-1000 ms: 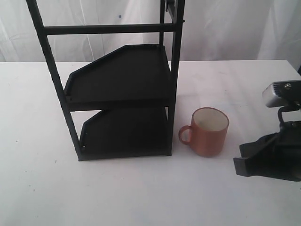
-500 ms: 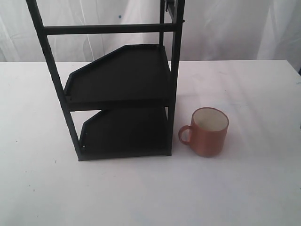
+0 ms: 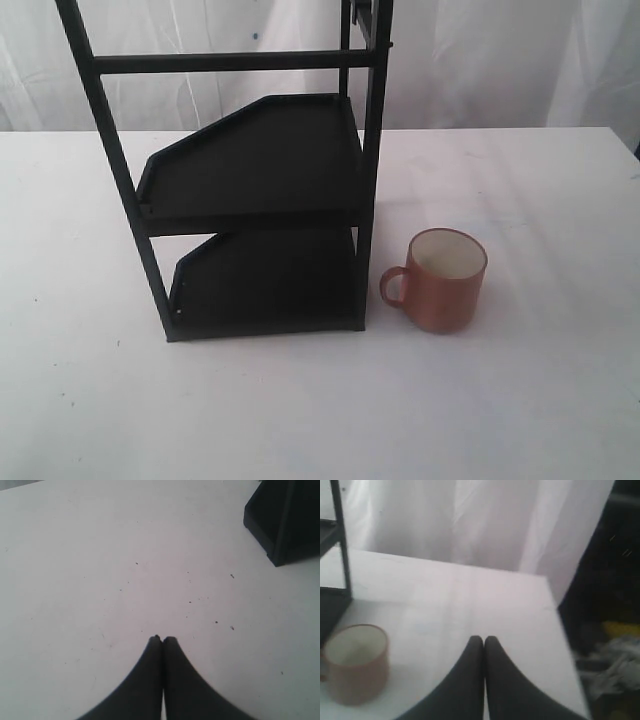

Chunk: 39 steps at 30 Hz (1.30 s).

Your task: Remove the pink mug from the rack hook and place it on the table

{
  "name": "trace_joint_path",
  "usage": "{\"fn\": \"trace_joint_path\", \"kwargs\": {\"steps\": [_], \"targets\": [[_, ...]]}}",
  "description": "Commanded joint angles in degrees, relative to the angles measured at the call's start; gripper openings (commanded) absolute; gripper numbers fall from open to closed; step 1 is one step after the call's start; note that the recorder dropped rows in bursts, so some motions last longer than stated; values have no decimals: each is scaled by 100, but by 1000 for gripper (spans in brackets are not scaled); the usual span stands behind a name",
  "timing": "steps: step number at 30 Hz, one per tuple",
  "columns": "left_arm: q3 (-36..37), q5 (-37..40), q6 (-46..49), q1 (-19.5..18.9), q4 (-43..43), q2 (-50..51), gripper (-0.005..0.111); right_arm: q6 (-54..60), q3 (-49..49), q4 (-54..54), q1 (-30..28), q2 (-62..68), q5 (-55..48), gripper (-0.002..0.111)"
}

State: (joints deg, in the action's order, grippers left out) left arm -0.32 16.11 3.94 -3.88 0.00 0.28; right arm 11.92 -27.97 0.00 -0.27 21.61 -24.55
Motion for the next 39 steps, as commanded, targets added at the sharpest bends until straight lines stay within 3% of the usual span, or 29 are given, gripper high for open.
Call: {"fn": "trace_joint_path", "kwargs": {"steps": [1,11,19,24,25,26,28,32,39], "targets": [[32,-11,-11,0,0,-28,0,-110,64,-1167,-40,-1028,-153,0],[32,-11,-11,0,0,-28,0,-2045,182,-1304,-40,-2161,-126,0],[32,-11,-11,0,0,-28,0,-2765,1425,-1833,-169,-2161,-107,0],[32,-11,-11,0,0,-28,0,-3208,2797,-1811,-243,-2161,1793,0],[32,-11,-11,0,0,-28,0,-3218,2797,-1755,-255,-2161,2094,0],[32,-11,-11,0,0,-28,0,-3063,2797,-1614,-255,-2161,1555,0],[32,-11,-11,0,0,-28,0,-2700,2797,-1630,-255,-2161,1575,0],[32,-8,-11,0,0,-28,0,-2145,2797,-1194,-242,-2161,634,0],[32,-8,-11,0,0,-28,0,-1970,2797,-867,-204,-2161,684,0]]}}
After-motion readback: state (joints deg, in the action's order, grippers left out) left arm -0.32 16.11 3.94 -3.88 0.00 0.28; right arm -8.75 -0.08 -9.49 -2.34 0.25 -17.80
